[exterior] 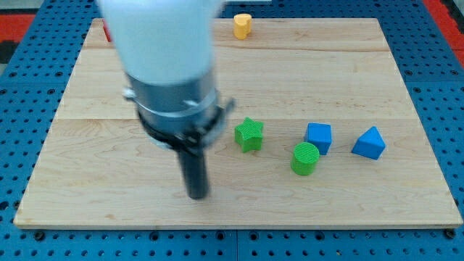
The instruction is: Push green circle below the green star at bottom center
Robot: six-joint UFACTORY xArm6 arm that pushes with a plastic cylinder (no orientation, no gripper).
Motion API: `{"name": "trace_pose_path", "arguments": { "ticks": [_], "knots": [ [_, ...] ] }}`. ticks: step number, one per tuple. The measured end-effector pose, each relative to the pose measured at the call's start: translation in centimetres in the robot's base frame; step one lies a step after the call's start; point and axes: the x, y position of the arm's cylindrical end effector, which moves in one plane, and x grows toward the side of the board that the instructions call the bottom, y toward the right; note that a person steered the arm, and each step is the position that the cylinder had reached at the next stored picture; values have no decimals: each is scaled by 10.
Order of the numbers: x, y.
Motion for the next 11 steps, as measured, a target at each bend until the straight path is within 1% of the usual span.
{"name": "trace_pose_path", "arguments": {
  "ticks": [1, 2, 3, 4, 6, 7, 8, 9, 10, 11],
  "knots": [
    [12, 93],
    [-4, 178],
    [-43, 197],
    [-80, 181],
    [-70, 161],
    [-57, 153],
    [-30, 153],
    [-51, 113],
    [-45, 121],
    [-52, 121]
  ]
}}
